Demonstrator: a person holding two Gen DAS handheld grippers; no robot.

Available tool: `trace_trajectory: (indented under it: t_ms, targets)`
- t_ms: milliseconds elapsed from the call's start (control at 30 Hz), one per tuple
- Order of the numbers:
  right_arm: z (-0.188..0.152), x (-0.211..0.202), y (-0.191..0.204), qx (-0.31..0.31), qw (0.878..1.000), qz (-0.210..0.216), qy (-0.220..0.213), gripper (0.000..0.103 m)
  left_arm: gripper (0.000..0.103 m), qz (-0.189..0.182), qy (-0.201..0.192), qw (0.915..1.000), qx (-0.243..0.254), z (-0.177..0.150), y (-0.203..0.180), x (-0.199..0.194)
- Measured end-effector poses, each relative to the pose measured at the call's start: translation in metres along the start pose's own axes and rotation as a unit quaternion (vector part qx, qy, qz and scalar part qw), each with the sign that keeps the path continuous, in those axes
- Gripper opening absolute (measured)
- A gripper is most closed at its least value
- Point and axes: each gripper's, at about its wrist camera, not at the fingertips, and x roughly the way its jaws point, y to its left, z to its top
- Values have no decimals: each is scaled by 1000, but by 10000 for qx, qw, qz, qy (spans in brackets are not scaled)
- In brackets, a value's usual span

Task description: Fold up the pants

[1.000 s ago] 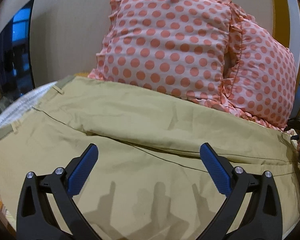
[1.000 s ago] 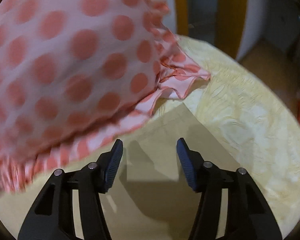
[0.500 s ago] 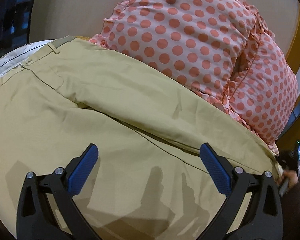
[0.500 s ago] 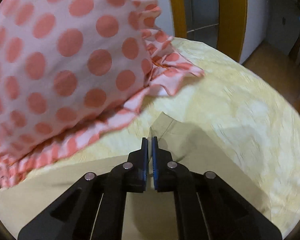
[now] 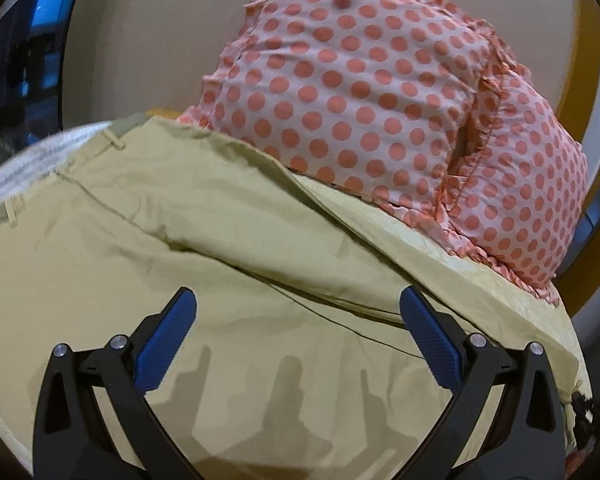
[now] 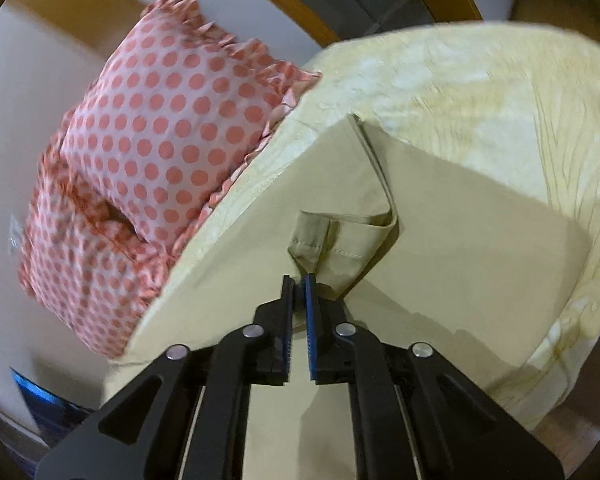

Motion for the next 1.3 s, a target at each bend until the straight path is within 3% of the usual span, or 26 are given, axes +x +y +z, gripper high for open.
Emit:
trace_trajectory:
  t_ms: [33, 67, 133, 200, 267, 333, 433, 633, 800, 833, 900, 933, 1000, 1100, 1233, 1300]
  targets:
    - [2, 2, 0, 116, 9999, 94, 28, 38, 101, -59, 3, 10000, 70, 4, 1, -5]
    - [2, 2, 0, 164, 9998, 150, -4, 50, 101, -199, -17, 9997, 137, 8, 3, -9]
    - [-1, -1, 2, 110, 9999, 99, -61, 54, 101, -383, -76, 9992, 131, 17, 9, -14]
    - [-3, 3, 6, -42, 9998, -71, -185, 50, 101, -482, -92, 9988, 62, 24, 15, -15]
    - [-3, 12, 3, -196, 9998, -44, -89, 2, 101, -680, 23, 9977, -71, 38, 24, -6]
    - [0, 2, -6, -79, 9992, 303, -257, 1, 101, -757, 214, 9968, -171, 50, 31, 7]
    - [6, -25, -5, -352, 9958, 425, -727, 1, 101, -676, 534, 9957, -340, 68, 44, 32]
    - [10, -31, -4, -304, 9950, 541, -779, 1, 97, -184, 988, 9935, -544, 86, 51, 89]
    - [9, -29, -1, -304, 9949, 575, -772, 1, 79, 157, 1412, 9874, -694, 99, 57, 143]
    - [10, -29, -1, -306, 9948, 583, -771, 1, 70, 300, 1503, 9854, -741, 104, 59, 158]
    - [9, -28, -1, -285, 9949, 598, -767, 1, 19, 377, 1643, 9816, -902, 109, 68, 178]
    - [10, -29, -2, -278, 9947, 644, -748, 1, 6, 234, 1670, 9793, -1117, 110, 75, 180]
    - [11, -35, 1, -376, 9937, 701, -789, 1, 5, 7, 1403, 9798, -1424, 109, 85, 157]
    - [13, -50, 2, -531, 9916, 667, -970, 1, 5, -103, 877, 9904, -1060, 103, 84, 92]
    - [13, -62, -12, -500, 9921, 498, -1033, 1, 8, -106, 232, 9973, -684, 54, 94, -35]
    - [11, -59, -19, -426, 9939, 397, -932, 1, 8, 96, 215, 9982, -550, 27, 99, -63]
